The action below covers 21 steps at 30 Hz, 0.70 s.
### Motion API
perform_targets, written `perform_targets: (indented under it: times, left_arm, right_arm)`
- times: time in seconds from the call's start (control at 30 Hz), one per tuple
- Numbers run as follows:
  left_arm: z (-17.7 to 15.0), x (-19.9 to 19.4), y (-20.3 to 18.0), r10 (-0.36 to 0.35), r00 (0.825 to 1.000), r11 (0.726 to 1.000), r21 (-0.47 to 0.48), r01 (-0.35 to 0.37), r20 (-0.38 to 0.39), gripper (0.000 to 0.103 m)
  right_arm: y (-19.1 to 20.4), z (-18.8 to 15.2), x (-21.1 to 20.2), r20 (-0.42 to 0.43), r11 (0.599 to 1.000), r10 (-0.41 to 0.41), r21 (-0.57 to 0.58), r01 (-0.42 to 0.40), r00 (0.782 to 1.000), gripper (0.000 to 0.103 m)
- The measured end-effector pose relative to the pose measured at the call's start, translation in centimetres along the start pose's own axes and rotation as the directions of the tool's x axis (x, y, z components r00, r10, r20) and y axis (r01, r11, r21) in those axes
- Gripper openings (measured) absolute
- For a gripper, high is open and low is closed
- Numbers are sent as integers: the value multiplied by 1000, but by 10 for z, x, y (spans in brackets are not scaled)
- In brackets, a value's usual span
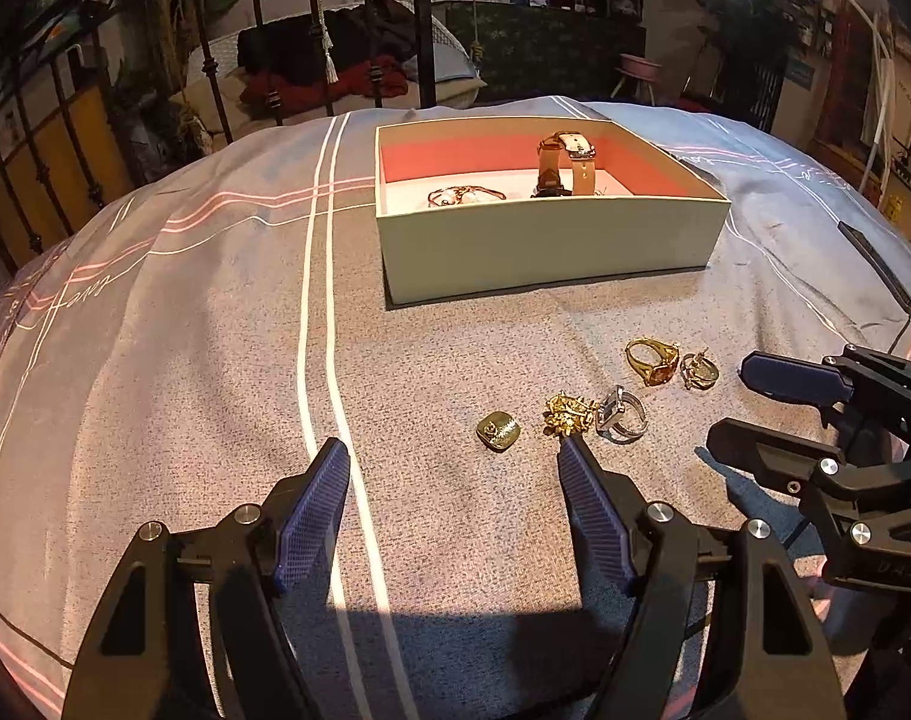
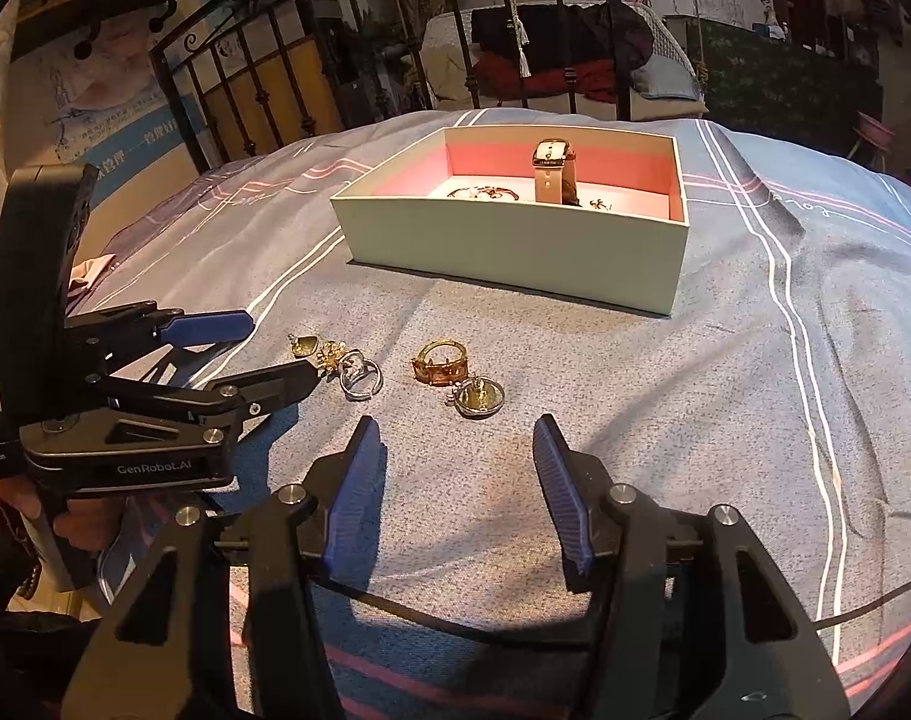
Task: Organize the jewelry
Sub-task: 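Grasp the small gold square charm with the left tool while the right tool grasps a gold ring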
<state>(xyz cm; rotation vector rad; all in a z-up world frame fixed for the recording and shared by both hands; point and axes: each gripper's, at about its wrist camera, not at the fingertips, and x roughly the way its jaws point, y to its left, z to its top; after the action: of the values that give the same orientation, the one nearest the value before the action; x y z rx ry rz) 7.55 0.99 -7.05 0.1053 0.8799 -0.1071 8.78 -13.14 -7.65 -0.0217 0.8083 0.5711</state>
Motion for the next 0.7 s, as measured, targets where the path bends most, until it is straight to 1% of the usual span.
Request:
perform_targets:
  times: [0.07, 0.17, 0.27, 0.33, 0.37, 0.43, 0.47, 0.53, 0.57, 0.7]
  left_arm:
    - [2, 2, -2, 4, 1000, 1000, 10, -4, -2, 71]
    - [4, 5, -1, -16, 1000, 1000, 4, 16, -7, 70]
    - [3, 5, 3, -49, 999, 999, -15, 49, 4, 64]
    - [1, 3, 1, -60, 998, 998, -6, 60, 15, 52]
    - [1, 3, -1, -63, 998, 998, 4, 63, 20, 49]
    - [0, 2, -5, -74, 997, 997, 25, 73, 27, 36]
    - [0, 1, -7, -74, 997, 997, 33, 73, 31, 33]
    - [-1, 1, -8, -71, 997, 997, 36, 70, 36, 19]
    - [-1, 1, -7, -80, 996, 996, 33, 79, 40, 15]
    - [-2, 0, -5, -83, 995, 996, 25, 82, 48, 14]
  right_arm:
    - [0, 0, 0, -2, 1000, 1, -2, -1, 1000, 55]
    - [1, 0, 1, -6, 1000, -1, -6, 1, 1000, 56]
    - [1, 0, 1, -5, 1000, -2, -6, 2, 1000, 56]
    - [2, 0, 1, -6, 1000, -2, -7, 2, 1000, 56]
    - [2, 0, 1, -6, 1000, -3, -8, 2, 1000, 56]
    - [2, 0, 1, -6, 1000, -4, -8, 4, 1000, 56]
    - [2, 0, 1, -6, 1000, -3, -8, 3, 1000, 56]
    - [1, 1, 2, -10, 1000, -1, -6, 1, 1000, 56]
    - [1, 2, 2, -16, 1000, 0, -5, 0, 1000, 56]
    - [1, 13, 11, -51, 1000, -20, -12, 19, 998, 56]
